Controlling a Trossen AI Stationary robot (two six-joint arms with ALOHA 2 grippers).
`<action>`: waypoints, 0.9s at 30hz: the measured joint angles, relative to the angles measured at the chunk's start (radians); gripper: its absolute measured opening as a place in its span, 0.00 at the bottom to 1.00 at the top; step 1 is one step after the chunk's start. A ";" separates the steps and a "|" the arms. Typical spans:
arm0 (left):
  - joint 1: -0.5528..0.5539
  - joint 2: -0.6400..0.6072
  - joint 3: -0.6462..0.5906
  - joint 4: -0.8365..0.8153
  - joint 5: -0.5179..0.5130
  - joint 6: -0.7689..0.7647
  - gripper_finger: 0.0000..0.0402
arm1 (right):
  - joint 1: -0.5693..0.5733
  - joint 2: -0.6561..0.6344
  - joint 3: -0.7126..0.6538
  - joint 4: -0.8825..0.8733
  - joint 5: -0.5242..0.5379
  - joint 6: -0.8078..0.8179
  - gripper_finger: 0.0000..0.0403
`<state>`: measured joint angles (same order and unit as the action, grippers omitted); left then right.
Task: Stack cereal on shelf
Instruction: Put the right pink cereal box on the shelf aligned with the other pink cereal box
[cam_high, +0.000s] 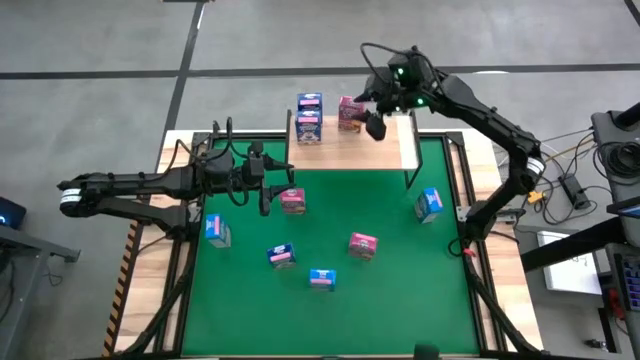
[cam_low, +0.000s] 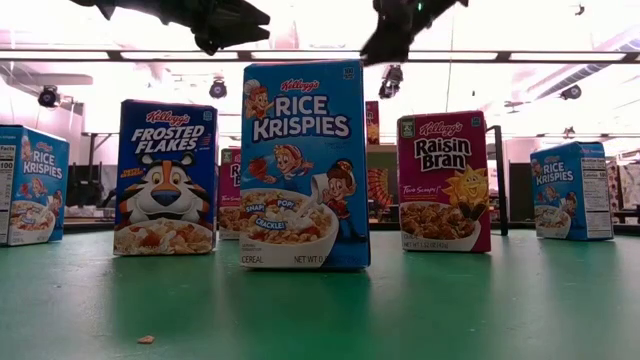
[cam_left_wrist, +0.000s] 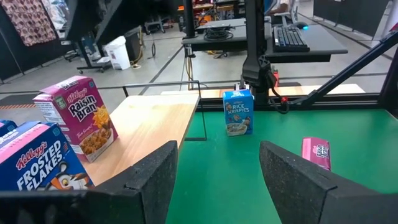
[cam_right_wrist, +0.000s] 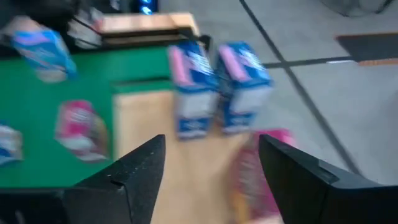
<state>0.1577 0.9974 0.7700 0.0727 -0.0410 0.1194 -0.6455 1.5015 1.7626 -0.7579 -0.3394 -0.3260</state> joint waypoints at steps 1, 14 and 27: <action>0.000 0.000 0.000 0.000 0.000 -0.001 0.52 | 0.028 -0.011 0.000 -0.010 -0.001 0.031 0.57; 0.000 0.000 0.000 -0.015 0.000 -0.002 0.52 | 0.440 -0.015 -0.010 -0.270 0.029 0.314 0.29; 0.000 0.000 0.000 -0.005 0.000 -0.022 0.52 | 0.767 -0.059 -0.320 -0.274 0.264 0.613 0.15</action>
<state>0.1577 0.9974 0.7699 0.0678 -0.0410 0.0979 0.1211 1.4422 1.4430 -1.0322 -0.0753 0.2870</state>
